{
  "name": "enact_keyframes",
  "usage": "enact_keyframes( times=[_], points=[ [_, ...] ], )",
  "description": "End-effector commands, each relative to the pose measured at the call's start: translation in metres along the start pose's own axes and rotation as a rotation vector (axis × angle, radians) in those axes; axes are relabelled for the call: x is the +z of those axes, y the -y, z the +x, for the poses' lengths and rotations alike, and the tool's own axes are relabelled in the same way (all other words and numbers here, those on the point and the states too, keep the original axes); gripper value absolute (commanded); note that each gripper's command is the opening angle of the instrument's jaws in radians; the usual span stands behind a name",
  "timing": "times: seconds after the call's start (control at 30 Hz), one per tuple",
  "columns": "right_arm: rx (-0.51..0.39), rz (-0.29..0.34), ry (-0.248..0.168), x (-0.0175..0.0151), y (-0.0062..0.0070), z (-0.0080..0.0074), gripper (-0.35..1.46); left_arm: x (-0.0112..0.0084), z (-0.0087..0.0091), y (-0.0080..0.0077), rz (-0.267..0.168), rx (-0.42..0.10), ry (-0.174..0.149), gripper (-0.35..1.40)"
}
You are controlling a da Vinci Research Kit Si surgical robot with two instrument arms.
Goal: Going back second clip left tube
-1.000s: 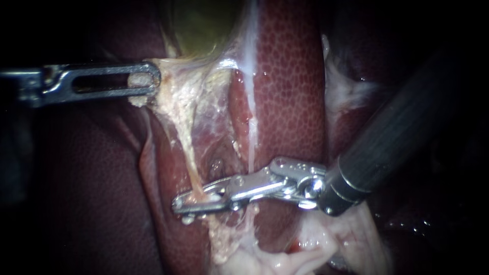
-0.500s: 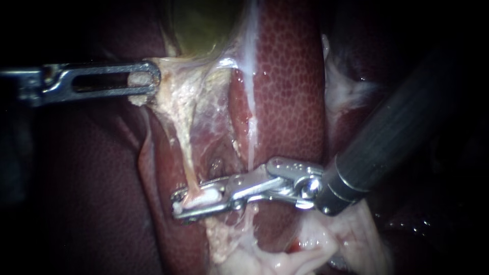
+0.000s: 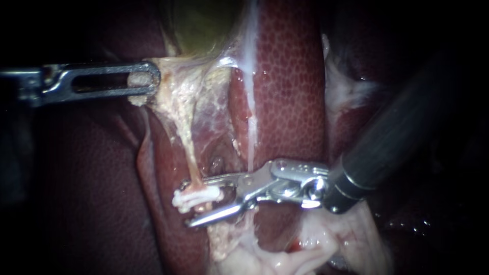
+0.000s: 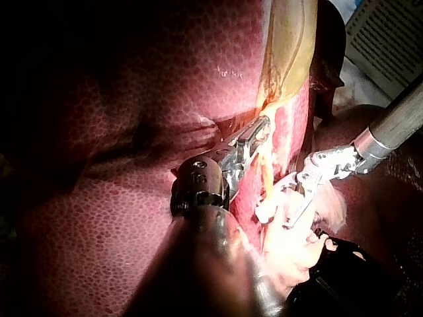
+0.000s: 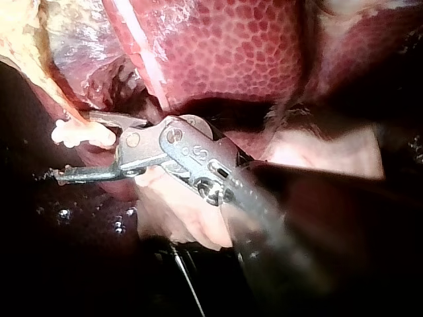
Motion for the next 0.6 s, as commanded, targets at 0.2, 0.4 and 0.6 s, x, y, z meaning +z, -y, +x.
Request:
enact_keyframes(
  times=[0.2, 0.4, 0.6],
  points=[
    [-0.018, -0.006, -0.003, -0.0030, 0.0002, 0.0009, 0.59, -0.0001, 0.0000, 0.0000, 0.001, 0.000, 0.000, -0.35],
    [-0.059, -0.025, -0.007, -0.0069, 0.0012, 0.0021, 0.60, -0.0001, 0.0000, 0.0000, 0.001, 0.000, 0.000, -0.35],
    [-0.118, -0.069, -0.009, -0.0112, 0.0026, 0.0042, 0.60, -0.0001, 0.0000, -0.0001, 0.001, 0.000, 0.000, -0.35]
  ],
)
